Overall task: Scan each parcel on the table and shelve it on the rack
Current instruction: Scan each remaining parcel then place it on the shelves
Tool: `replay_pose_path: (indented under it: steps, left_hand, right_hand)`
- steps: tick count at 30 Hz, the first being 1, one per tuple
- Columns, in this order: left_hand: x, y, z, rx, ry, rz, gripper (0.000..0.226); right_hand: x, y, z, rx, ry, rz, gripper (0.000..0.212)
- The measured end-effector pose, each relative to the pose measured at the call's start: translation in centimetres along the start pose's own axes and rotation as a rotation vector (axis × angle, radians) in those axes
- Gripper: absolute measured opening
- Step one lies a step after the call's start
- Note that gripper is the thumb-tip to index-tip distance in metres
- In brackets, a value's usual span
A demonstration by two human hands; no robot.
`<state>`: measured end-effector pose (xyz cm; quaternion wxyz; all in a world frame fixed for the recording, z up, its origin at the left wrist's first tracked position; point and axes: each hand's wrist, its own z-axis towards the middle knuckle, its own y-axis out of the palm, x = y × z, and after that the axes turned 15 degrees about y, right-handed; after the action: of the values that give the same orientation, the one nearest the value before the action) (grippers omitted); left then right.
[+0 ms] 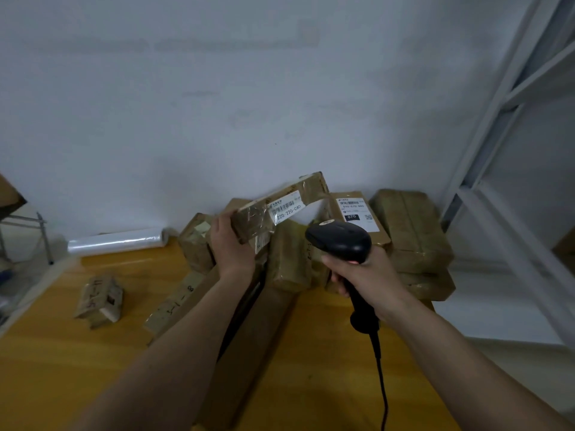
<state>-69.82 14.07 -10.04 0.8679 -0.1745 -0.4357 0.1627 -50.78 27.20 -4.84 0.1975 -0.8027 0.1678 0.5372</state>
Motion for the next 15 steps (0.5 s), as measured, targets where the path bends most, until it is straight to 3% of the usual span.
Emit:
replay_pose_path:
  steps: [15]
  left_hand:
    - [1.3,-0.4,-0.5,-0.016,0.055,-0.007,0.063]
  right_hand:
    - [-0.1,-0.5,-1.9,-0.004,-0.062,-0.027,0.019]
